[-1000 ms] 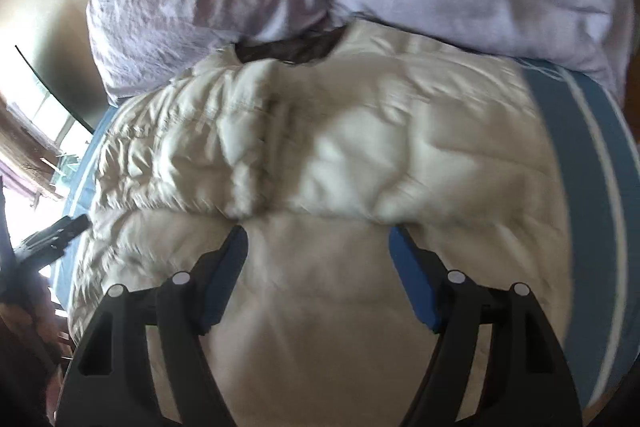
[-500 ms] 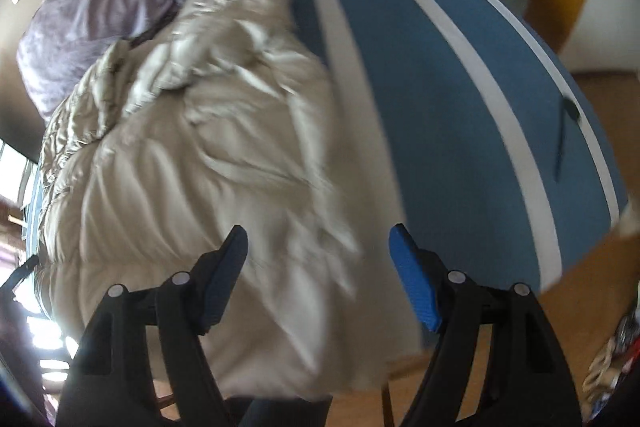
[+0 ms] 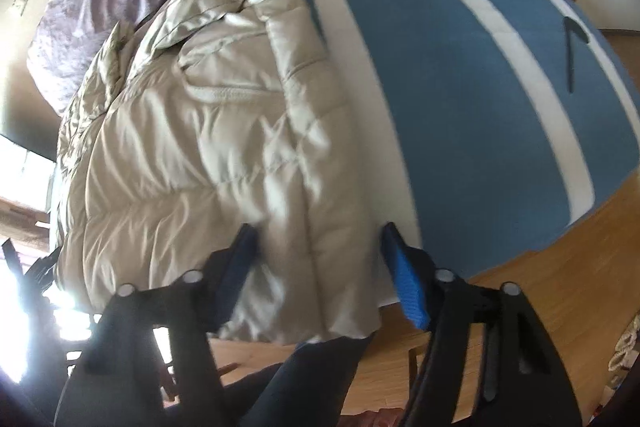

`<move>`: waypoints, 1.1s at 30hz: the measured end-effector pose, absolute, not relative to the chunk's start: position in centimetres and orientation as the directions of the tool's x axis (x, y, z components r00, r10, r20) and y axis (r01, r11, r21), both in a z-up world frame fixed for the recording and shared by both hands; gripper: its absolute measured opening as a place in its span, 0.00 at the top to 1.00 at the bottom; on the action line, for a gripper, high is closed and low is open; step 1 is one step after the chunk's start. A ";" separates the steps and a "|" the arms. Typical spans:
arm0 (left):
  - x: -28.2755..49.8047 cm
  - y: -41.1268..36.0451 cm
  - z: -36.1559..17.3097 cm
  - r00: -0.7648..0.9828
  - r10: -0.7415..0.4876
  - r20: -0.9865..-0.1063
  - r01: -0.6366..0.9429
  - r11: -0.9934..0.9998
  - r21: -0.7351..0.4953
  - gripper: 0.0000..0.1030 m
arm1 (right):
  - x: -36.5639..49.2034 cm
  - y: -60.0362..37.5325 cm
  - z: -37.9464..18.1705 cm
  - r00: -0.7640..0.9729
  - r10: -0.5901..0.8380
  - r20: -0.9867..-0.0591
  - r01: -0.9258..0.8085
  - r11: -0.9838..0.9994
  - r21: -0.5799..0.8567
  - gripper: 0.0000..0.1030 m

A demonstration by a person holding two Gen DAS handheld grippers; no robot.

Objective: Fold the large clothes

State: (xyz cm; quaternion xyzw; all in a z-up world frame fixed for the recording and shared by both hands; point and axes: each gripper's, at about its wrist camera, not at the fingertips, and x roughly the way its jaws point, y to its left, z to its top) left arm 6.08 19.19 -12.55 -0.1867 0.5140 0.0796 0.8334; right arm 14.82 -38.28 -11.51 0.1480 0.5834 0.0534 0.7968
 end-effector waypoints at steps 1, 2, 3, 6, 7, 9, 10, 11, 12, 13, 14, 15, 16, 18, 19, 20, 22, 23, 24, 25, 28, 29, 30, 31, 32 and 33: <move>6.1 19.0 -12.5 0.461 -0.063 -0.885 -0.319 0.919 -0.232 0.32 | 14.8 -38.1 -11.5 0.312 0.271 -0.911 0.080 0.947 0.310 0.46; 6.0 18.8 -12.5 0.463 -0.068 -0.883 -0.315 0.919 -0.236 0.35 | 14.7 -38.1 -11.5 0.313 0.279 -0.908 0.080 0.945 0.318 0.48; 6.0 18.7 -12.5 0.466 -0.075 -0.881 -0.310 0.919 -0.243 0.35 | 14.6 -38.0 -11.5 0.313 0.293 -0.904 0.079 0.940 0.332 0.51; 5.9 18.4 -12.5 0.472 -0.092 -0.877 -0.304 0.917 -0.260 0.40 | 14.3 -38.2 -11.4 0.316 0.314 -0.895 0.084 0.931 0.356 0.57; 5.8 18.2 -12.5 0.475 -0.101 -0.874 -0.301 0.915 -0.270 0.41 | 14.1 -38.2 -11.4 0.317 0.326 -0.890 0.086 0.925 0.370 0.59; 5.7 18.1 -12.5 0.478 -0.112 -0.871 -0.297 0.913 -0.280 0.44 | 14.2 -38.1 -11.4 0.319 0.341 -0.884 0.090 0.918 0.387 0.60; 5.6 18.0 -12.5 0.480 -0.117 -0.870 -0.295 0.912 -0.285 0.44 | 14.1 -38.1 -11.4 0.322 0.346 -0.882 0.094 0.915 0.393 0.60; 5.6 18.0 -12.5 0.481 -0.120 -0.868 -0.294 0.911 -0.288 0.46 | 14.0 -38.1 -11.4 0.322 0.350 -0.880 0.097 0.912 0.399 0.60; 5.5 18.0 -12.5 0.483 -0.122 -0.867 -0.293 0.911 -0.292 0.47 | 14.0 -38.1 -11.5 0.323 0.350 -0.879 0.096 0.912 0.399 0.63; 5.4 18.0 -12.5 0.485 -0.125 -0.866 -0.292 0.910 -0.295 0.49 | 13.8 -38.2 -11.4 0.323 0.355 -0.877 0.093 0.911 0.402 0.69; 5.3 17.9 -12.4 0.486 -0.128 -0.864 -0.292 0.909 -0.298 0.54 | 13.8 -38.2 -11.4 0.325 0.360 -0.874 0.091 0.908 0.408 0.73; 5.2 17.9 -12.4 0.489 -0.131 -0.862 -0.289 0.908 -0.302 0.57 | 13.6 -38.1 -11.3 0.330 0.367 -0.870 0.084 0.906 0.414 0.82; 5.1 17.9 -12.3 0.492 -0.131 -0.861 -0.287 0.909 -0.302 0.63 | 13.4 -38.1 -11.2 0.337 0.368 -0.867 0.077 0.907 0.415 0.85; 5.0 17.8 -12.0 0.499 -0.129 -0.857 -0.282 0.911 -0.301 0.74 | 13.3 -37.9 -10.7 0.356 0.366 -0.860 0.068 0.907 0.415 0.89; 4.9 17.8 -11.6 0.511 -0.134 -0.849 -0.272 0.912 -0.308 0.80 | 13.3 -37.9 -10.5 0.363 0.367 -0.856 0.066 0.907 0.417 0.90; 4.8 17.9 -11.3 0.519 -0.137 -0.844 -0.269 0.911 -0.314 0.84 | 13.2 -37.9 -10.1 0.377 0.373 -0.848 0.062 0.903 0.425 0.90; 4.7 18.0 -10.4 0.541 -0.146 -0.828 -0.258 0.908 -0.329 0.88 | 13.5 -37.9 -9.4 0.400 0.382 -0.833 0.055 0.897 0.438 0.91; 4.8 18.1 -9.9 0.552 -0.149 -0.821 -0.251 0.908 -0.334 0.89 | 13.6 -38.0 -8.7 0.421 0.386 -0.821 0.048 0.894 0.445 0.91; 4.8 18.0 -9.4 0.563 -0.152 -0.812 -0.243 0.909 -0.339 0.90 | 13.8 -37.9 -8.2 0.435 0.387 -0.813 0.044 0.893 0.449 0.92; 4.9 17.9 -8.6 0.580 -0.155 -0.800 -0.232 0.910 -0.344 0.90 | 14.0 -37.8 -7.5 0.452 0.389 -0.803 0.039 0.891 0.453 0.92; 5.3 17.9 -6.4 0.626 -0.165 -0.763 -0.205 0.908 -0.365 0.91 | 14.5 -37.5 -5.4 0.507 0.395 -0.766 0.015 0.885 0.465 0.92; 5.4 18.0 -5.8 0.640 -0.168 -0.750 -0.200 0.906 -0.373 0.91 | 14.7 -37.3 -4.7 0.525 0.394 -0.755 0.007 0.885 0.466 0.92; 5.6 18.1 -5.1 0.653 -0.171 -0.738 -0.196 0.903 -0.383 0.91 | 14.9 -37.3 -4.1 0.539 0.393 -0.745 0.002 0.884 0.468 0.92; 5.9 18.3 -4.3 0.669 -0.174 -0.722 -0.191 0.899 -0.394 0.92 | 15.2 -37.2 -3.4 0.554 0.392 -0.734 -0.004 0.883 0.469 0.92; 6.2 18.4 -3.6 0.682 -0.173 -0.711 -0.189 0.897 -0.399 0.92 | 15.3 -37.1 -3.0 0.565 0.390 -0.727 -0.006 0.883 0.469 0.92; 6.6 18.5 -3.1 0.691 -0.171 -0.702 -0.187 0.896 -0.402 0.92 | 15.7 -37.2 -2.3 0.580 0.389 -0.716 -0.010 0.882 0.471 0.92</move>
